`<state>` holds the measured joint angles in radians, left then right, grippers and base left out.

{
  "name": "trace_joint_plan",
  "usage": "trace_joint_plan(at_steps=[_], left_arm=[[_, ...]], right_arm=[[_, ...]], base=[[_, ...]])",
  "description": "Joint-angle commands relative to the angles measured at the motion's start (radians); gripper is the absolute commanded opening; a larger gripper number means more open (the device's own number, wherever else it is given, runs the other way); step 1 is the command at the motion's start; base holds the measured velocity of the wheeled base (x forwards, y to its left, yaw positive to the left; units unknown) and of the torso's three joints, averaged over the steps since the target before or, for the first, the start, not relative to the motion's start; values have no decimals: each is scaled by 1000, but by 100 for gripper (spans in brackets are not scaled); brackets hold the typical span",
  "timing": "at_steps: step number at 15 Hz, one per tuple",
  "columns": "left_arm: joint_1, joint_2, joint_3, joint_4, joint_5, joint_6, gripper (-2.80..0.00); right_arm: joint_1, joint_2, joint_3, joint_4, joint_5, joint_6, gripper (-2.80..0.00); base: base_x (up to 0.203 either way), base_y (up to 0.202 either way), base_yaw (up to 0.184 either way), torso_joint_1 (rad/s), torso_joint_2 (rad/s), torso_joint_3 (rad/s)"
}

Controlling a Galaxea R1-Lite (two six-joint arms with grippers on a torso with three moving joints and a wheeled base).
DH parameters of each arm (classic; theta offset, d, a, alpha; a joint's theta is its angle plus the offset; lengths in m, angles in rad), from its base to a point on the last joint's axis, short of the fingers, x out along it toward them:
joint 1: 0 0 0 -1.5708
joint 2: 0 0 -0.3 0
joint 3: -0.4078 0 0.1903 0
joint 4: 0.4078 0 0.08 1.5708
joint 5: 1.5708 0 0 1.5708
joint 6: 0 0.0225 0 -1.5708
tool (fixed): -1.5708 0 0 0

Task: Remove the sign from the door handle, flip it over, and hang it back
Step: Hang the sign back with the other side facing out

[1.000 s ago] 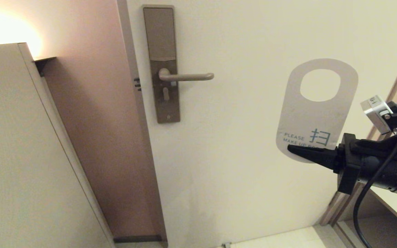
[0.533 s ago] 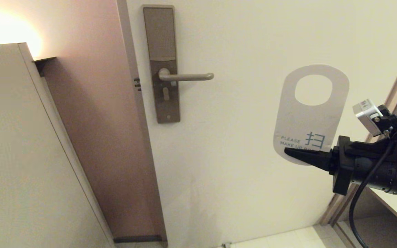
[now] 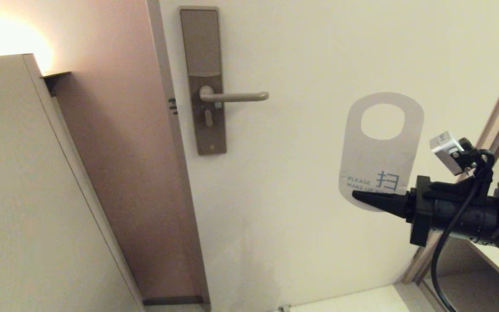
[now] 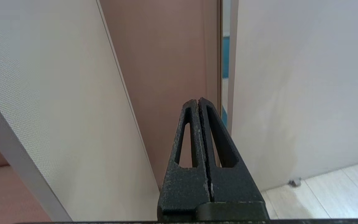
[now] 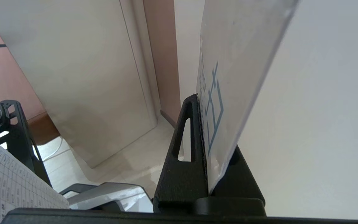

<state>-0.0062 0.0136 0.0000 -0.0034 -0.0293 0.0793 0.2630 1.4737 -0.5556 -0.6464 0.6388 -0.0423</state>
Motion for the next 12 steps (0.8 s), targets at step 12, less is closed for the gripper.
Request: trace_joint_plan(at_steps=[12], left_arm=[[0, -14, 0, -6, 17, -67, -280]], right_arm=[[1, 37, -15, -4, -40, -13, -280]], base=[[0, 0, 0, 0, 0, 0]])
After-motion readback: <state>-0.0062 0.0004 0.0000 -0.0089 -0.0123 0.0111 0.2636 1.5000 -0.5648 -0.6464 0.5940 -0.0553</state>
